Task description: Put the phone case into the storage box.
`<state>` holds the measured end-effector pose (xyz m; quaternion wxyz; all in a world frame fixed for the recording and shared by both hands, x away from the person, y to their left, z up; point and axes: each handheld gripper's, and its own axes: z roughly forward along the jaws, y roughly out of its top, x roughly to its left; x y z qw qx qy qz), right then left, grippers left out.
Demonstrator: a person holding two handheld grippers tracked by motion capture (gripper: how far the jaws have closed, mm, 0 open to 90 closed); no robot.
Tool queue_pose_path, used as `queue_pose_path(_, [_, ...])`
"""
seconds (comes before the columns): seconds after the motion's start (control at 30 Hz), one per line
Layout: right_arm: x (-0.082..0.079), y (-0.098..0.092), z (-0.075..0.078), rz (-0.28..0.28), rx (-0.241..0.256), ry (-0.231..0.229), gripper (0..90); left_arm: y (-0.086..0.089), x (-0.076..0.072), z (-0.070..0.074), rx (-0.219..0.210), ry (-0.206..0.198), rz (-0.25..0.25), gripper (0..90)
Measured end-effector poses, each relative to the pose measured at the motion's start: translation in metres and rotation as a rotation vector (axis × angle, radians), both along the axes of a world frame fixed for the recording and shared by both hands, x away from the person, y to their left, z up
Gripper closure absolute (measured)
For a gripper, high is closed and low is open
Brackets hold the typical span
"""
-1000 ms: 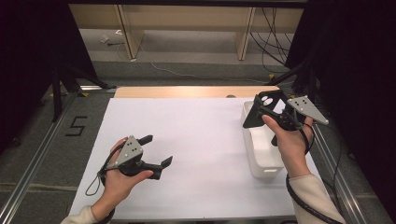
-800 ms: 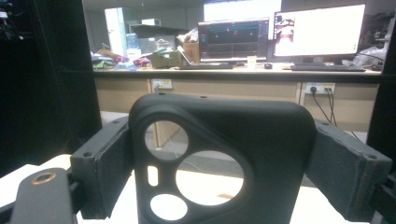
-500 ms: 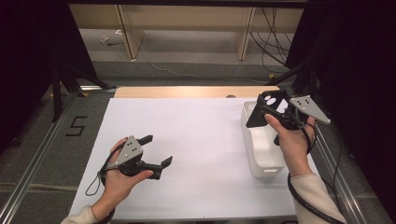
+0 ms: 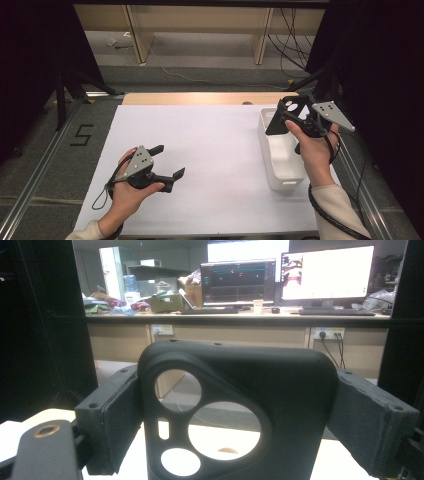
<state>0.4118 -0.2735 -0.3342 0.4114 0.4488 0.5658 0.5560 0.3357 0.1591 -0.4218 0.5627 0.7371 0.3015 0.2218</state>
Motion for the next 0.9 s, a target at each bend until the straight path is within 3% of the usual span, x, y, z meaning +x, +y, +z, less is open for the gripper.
queue_pose_path(0.9, [0.013,-0.008,-0.003,-0.035,-0.003,0.005,15.4,0.000,0.000,0.000,-0.001,-0.001,0.002,1.2])
